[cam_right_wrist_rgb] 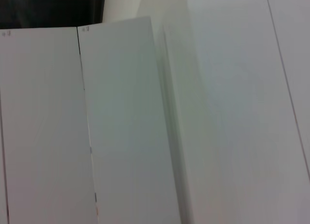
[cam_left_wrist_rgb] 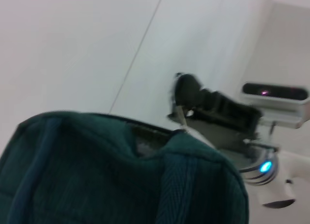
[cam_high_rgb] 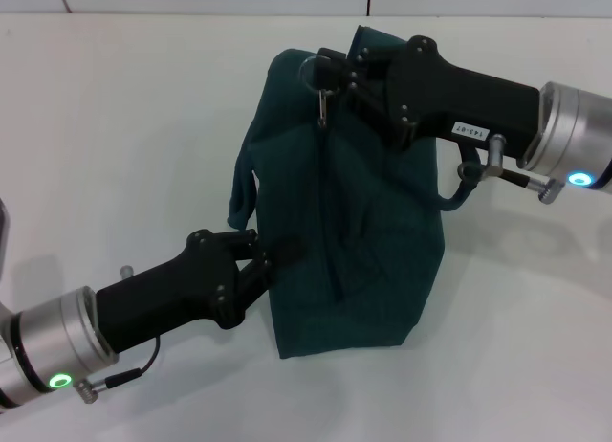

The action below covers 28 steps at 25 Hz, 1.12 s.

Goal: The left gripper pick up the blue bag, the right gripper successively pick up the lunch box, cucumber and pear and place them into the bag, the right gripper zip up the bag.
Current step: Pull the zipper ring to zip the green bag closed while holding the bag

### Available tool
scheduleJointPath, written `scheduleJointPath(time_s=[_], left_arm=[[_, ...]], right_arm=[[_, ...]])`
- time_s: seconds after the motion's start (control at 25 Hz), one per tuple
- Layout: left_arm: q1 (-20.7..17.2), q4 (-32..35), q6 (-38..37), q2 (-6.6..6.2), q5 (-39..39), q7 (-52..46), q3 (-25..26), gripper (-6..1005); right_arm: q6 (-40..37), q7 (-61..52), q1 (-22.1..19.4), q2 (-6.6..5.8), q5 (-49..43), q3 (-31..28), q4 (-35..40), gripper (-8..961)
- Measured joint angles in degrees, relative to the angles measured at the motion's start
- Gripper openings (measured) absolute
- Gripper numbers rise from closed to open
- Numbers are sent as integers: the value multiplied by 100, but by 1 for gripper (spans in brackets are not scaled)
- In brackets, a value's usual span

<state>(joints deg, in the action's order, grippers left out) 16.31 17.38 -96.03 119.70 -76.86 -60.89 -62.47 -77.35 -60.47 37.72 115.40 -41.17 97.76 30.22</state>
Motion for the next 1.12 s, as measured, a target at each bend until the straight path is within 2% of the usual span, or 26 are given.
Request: scheduleJointPath(time_s=[0.6,1.12], left_arm=[[13,-43,-48,-21,-90,431,-263,53],[-30,-122,-25,-15,2,577,-165,63]], right_arm=[[141,41,12,8,-6,7,-116,9],[171,76,51,8,-3,-85,-195,9]])
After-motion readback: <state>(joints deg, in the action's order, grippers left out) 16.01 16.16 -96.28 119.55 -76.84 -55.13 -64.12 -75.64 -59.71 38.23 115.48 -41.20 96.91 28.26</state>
